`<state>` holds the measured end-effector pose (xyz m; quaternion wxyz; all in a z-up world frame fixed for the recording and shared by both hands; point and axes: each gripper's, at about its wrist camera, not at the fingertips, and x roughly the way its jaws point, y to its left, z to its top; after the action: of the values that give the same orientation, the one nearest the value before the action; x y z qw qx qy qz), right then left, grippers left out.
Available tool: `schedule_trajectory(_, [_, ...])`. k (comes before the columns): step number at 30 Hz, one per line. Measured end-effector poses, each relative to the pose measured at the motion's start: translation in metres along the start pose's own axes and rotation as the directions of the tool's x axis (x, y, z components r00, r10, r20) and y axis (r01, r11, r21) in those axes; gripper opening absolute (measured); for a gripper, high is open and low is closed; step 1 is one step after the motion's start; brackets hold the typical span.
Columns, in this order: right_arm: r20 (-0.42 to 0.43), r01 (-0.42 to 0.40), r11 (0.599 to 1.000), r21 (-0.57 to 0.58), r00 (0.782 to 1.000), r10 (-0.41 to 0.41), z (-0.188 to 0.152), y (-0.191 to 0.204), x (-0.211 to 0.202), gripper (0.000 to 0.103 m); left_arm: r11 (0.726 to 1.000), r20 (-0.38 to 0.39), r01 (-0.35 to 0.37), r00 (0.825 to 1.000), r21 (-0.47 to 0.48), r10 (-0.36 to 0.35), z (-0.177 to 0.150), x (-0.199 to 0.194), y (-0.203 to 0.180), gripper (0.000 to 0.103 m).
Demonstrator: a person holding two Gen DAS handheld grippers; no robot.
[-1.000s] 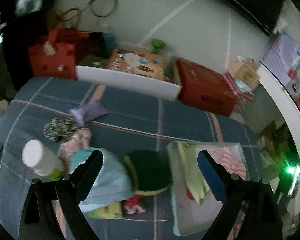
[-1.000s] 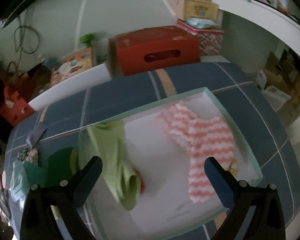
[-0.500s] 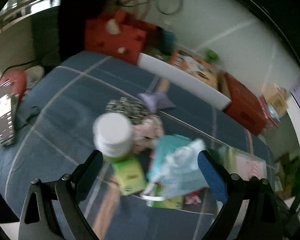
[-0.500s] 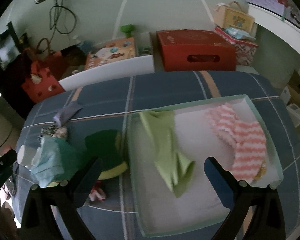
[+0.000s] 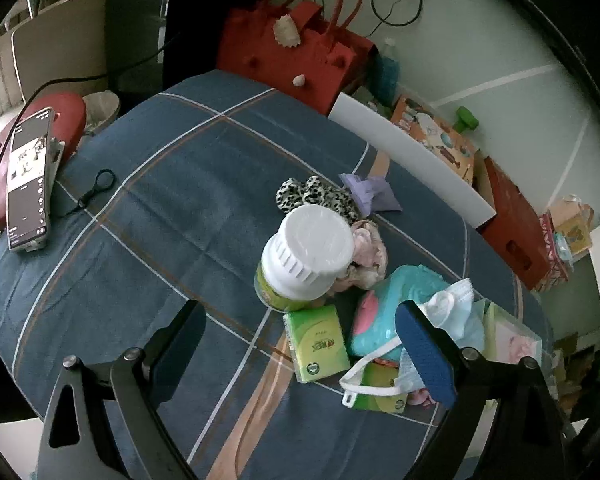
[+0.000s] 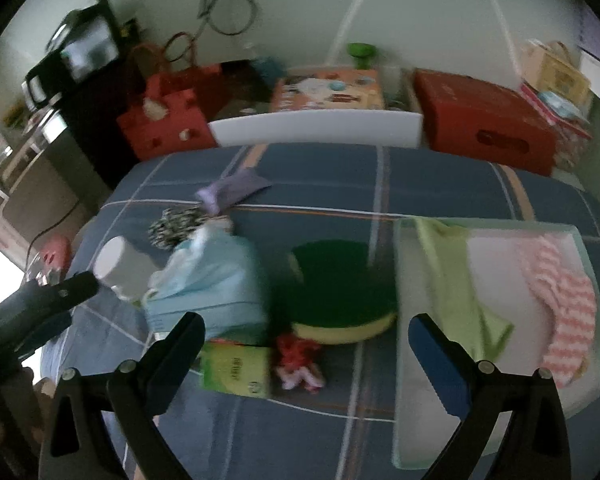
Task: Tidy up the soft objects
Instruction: 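Withdraw both grippers from the tray toward the remaining items, then lower the right gripper onto the blue face mask and close it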
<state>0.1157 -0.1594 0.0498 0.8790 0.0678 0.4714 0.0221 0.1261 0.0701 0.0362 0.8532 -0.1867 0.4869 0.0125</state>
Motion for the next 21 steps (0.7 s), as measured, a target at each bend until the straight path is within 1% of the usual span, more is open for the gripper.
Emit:
schedule_trajectory(3, [0.007, -0.019, 0.999, -0.035, 1.000, 0.019, -0.001, 0.014, 0.002, 0.103, 1.000, -0.011, -0.017, 1.000, -0.027, 0.017, 0.001, 0.005, 0.009, 0.096])
schedule_trajectory(6, [0.009, -0.037, 0.997, -0.068, 0.999, 0.038, -0.003, 0.025, 0.004, 0.103, 0.995, -0.039, -0.091, 0.995, -0.029, 0.090, 0.001, 0.019, 0.017, 0.096])
schedule_trajectory(7, [0.009, -0.041, 0.996, -0.077, 0.999, 0.042, -0.003, 0.028, 0.006, 0.103, 0.994, -0.054, -0.104, 0.993, -0.030, 0.102, 0.000, 0.024, 0.020, 0.096])
schedule_trajectory(12, [-0.002, -0.052, 0.992, -0.118, 0.999, 0.052, -0.006, 0.041, 0.015, 0.103, 0.993, -0.115, -0.098, 0.989, -0.063, 0.091, -0.002, 0.040, 0.030, 0.096])
schedule_trajectory(16, [-0.016, -0.051, 0.987, -0.151, 0.999, 0.050, -0.009, 0.050, 0.025, 0.103, 0.993, -0.120, -0.097, 0.989, -0.075, 0.087, -0.002, 0.041, 0.033, 0.096])
schedule_trajectory(21, [-0.002, -0.025, 0.984, -0.175, 1.000, 0.025, -0.009, 0.055, 0.036, 0.103, 0.990, -0.133, -0.097, 0.988, -0.098, 0.083, -0.001, 0.044, 0.037, 0.096])
